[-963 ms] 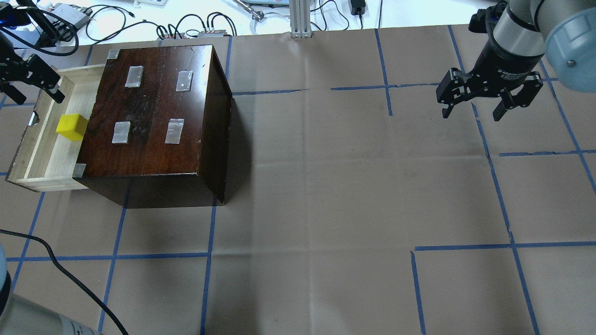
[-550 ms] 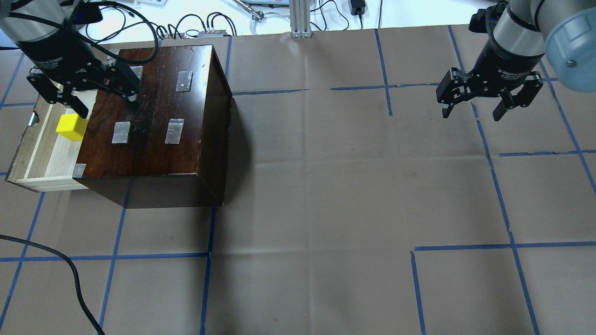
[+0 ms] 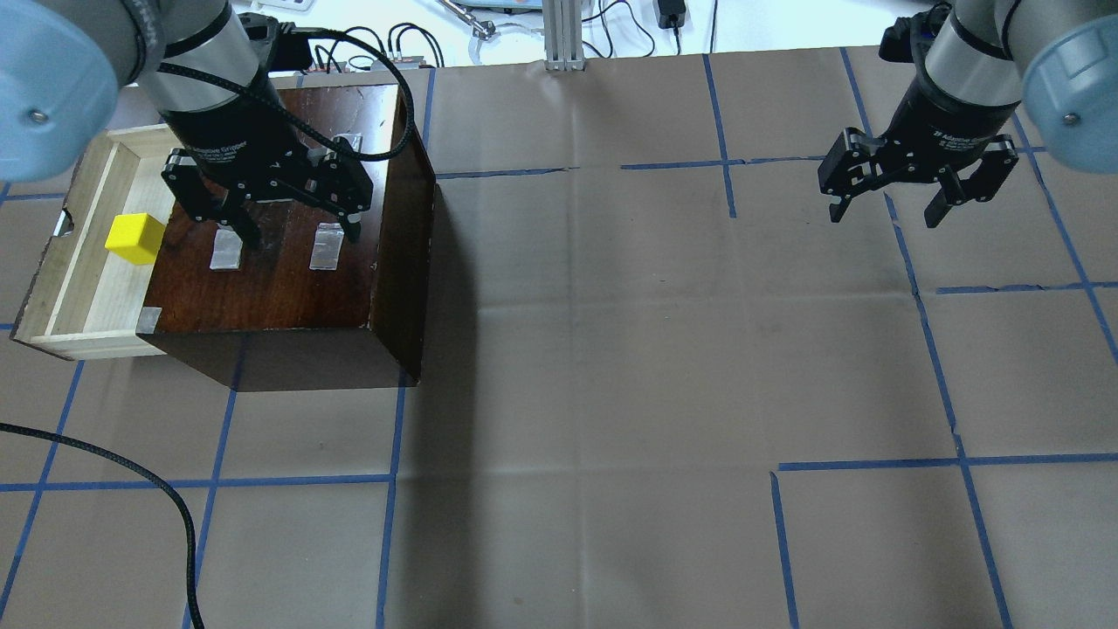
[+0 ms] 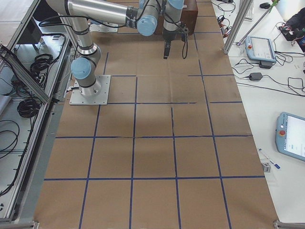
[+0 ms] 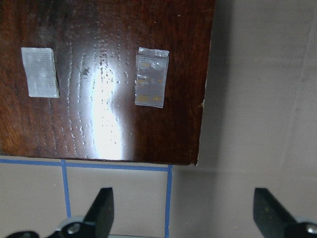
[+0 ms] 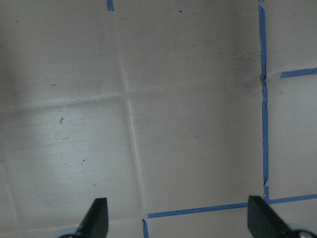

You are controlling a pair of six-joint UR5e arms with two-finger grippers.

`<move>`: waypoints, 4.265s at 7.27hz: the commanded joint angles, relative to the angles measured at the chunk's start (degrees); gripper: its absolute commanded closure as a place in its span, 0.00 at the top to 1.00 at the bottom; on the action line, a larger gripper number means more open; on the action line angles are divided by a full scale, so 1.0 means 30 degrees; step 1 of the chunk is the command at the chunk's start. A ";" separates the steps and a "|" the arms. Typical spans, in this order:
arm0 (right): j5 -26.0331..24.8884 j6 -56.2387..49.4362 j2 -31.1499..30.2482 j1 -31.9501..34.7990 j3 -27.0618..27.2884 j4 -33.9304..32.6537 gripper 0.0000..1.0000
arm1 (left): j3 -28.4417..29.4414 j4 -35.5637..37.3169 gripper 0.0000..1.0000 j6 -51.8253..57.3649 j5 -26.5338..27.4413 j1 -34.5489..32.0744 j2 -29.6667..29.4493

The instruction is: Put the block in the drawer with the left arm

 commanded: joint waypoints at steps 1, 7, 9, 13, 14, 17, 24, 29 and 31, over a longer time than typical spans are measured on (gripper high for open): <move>0.0000 -0.0023 -0.0009 0.0000 0.0005 0.0000 1.00 | -0.0210 0.0569 0.99 0.0306 -0.0054 -0.0102 -0.0390; 0.0000 -0.0023 -0.0009 0.0000 -0.0023 0.0000 1.00 | -0.0386 0.1922 0.99 0.0102 -0.0055 -0.0072 -0.1038; 0.0000 -0.0023 -0.0009 0.0000 0.0006 0.0000 1.00 | -0.0415 0.1922 0.99 0.0072 -0.0084 0.0044 -0.1097; 0.0000 -0.0023 -0.0009 0.0000 0.0006 0.0000 1.00 | -0.0999 0.2299 0.99 -0.0016 -0.0142 0.0335 -0.1098; 0.0000 -0.0023 -0.0009 0.0000 0.0006 0.0000 1.00 | -0.0972 0.2622 0.99 -0.0016 -0.0171 0.0541 -0.1068; 0.0000 -0.0023 -0.0009 0.0000 -0.0023 0.0000 1.00 | -0.1001 0.2625 0.99 -0.0865 -0.0143 0.0543 -0.1039; 0.0000 0.0006 -0.0009 0.0000 0.0006 0.0000 1.00 | -0.1030 0.2772 0.99 -0.0690 -0.0084 0.0543 -0.0980; 0.0000 0.0006 -0.0009 0.0000 0.0006 0.0000 1.00 | -0.0972 0.3178 0.99 -0.0721 -0.0084 0.0543 -0.0980; 0.0000 -0.0023 -0.0009 0.0000 0.0005 0.0000 1.00 | -0.0798 0.3181 0.99 -0.0573 -0.0026 0.0572 -0.0804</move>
